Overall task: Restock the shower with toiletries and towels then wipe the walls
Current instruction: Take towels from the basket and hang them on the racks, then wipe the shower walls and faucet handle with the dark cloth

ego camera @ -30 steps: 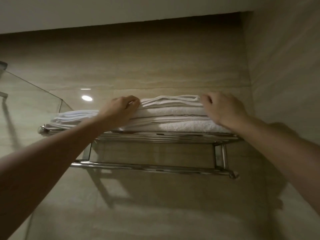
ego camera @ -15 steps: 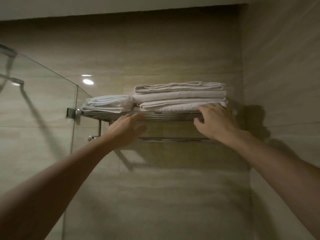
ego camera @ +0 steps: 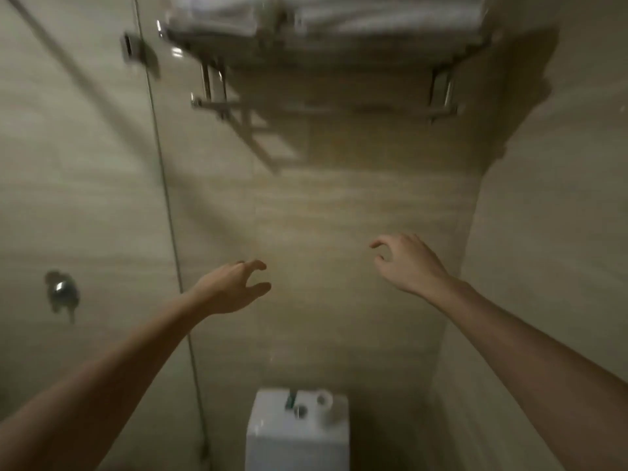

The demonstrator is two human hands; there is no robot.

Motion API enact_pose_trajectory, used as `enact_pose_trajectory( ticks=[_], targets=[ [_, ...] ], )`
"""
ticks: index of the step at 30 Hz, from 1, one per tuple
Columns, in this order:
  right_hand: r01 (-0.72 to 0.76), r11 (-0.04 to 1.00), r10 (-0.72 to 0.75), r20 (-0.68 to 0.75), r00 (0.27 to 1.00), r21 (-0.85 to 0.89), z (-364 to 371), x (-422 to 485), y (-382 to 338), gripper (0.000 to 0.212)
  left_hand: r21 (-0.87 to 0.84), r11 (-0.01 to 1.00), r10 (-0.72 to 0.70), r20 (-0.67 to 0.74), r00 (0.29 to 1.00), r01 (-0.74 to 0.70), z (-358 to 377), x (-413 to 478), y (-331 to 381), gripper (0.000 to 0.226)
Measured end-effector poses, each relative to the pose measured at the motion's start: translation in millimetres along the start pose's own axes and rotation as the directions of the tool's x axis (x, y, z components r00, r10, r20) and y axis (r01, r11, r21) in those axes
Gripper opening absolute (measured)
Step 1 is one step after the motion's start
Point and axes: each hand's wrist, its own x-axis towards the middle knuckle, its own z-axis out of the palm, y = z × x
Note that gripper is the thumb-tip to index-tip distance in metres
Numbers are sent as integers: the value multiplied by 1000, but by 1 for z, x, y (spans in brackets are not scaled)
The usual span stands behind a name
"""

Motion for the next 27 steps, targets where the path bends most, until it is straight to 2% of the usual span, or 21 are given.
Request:
enact_pose_trajectory(
  ticks=[3, 7, 11, 15, 18, 20, 22, 24, 27],
  targets=[
    [-43, 998, 34, 214, 976, 39, 75, -62, 8, 36, -100, 989, -93, 135, 986, 107, 77, -52, -31, 55],
    [-99, 994, 57, 507, 860, 56, 163, -152, 12, 37, -172, 943, -221, 317, 922, 285, 177, -136, -76, 53],
    [-126, 992, 70, 744, 664, 19, 237, -238, 20, 31, -189, 866, -334, 471, 817, 463, 268, -239, -114, 44],
    [-131, 989, 115, 897, 428, -65, 300, -316, 45, 38, -214, 709, -435, 618, 655, 672, 348, -353, -132, 35],
    [-51, 988, 152, 955, 255, -144, 343, -365, 69, 34, -252, 465, -505, 712, 487, 849, 390, -448, -130, 30],
    [-15, 985, 172, 971, 164, -172, 371, -387, 84, 31, -254, 254, -570, 740, 357, 933, 407, -514, -119, 20],
    [34, 989, 139, 982, 125, -145, 382, -393, 75, 26, -262, 12, -650, 731, 207, 965, 407, -567, -94, 16],
    [79, 991, 100, 989, 113, -109, 382, -389, 50, 31, -248, -205, -677, 734, 46, 947, 399, -610, -64, 19],
    [167, 986, 13, 996, 84, -27, 393, -379, 17, 37, -248, -457, -670, 728, -147, 854, 400, -665, -26, 23]
  ],
)
